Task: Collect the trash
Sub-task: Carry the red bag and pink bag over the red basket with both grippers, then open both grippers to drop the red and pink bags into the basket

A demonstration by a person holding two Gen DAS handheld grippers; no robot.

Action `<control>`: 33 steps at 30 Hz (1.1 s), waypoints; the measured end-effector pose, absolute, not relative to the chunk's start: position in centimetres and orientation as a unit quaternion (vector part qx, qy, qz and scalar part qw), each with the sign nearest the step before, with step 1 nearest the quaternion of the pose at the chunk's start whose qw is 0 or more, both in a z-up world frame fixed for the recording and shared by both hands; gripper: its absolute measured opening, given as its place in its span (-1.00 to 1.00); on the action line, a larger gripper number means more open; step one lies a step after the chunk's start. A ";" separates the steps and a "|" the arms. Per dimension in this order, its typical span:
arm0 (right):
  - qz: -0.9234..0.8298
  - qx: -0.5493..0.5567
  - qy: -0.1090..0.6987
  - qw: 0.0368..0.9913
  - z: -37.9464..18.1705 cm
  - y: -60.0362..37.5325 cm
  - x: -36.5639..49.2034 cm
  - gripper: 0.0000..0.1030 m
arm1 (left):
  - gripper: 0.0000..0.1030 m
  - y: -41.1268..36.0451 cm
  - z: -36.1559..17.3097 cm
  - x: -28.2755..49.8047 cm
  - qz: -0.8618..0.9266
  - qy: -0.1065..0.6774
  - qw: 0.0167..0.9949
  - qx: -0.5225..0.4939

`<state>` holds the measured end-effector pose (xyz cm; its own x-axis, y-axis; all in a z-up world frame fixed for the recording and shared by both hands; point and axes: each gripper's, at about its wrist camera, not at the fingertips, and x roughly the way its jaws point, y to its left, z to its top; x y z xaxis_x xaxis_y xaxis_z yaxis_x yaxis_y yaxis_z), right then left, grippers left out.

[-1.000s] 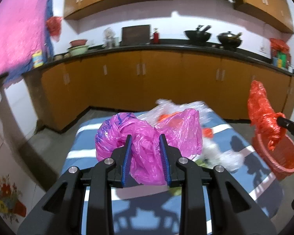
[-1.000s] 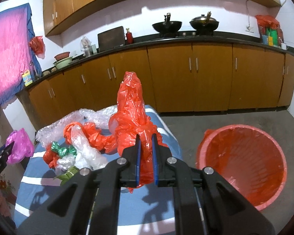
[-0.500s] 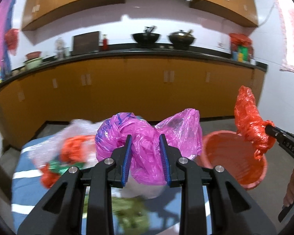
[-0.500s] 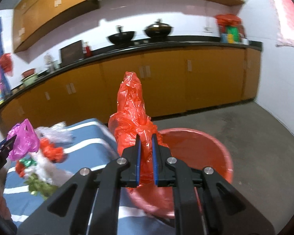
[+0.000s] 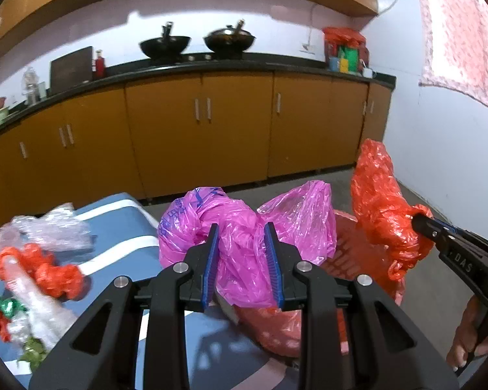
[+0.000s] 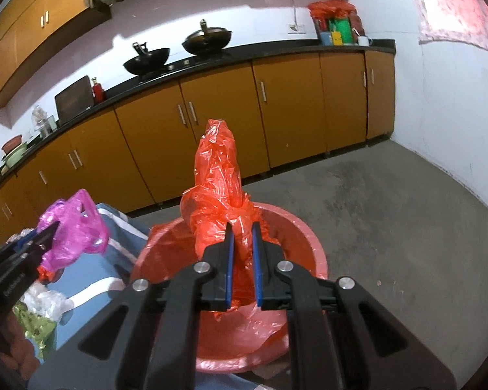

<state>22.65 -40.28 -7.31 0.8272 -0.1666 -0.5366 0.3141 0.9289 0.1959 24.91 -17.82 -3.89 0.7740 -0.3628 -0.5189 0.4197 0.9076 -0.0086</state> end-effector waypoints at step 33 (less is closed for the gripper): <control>-0.065 0.128 0.264 0.954 -7.8 -35.4 24.6 -0.31 | 0.24 -11.2 -4.8 23.4 -0.126 0.255 0.957 0.053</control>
<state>24.63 -35.37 -7.84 0.8523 -0.0561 -0.5201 0.1916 0.9586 0.2105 23.37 -11.22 -4.78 0.8389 -0.2133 -0.5007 0.2675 0.9628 0.0381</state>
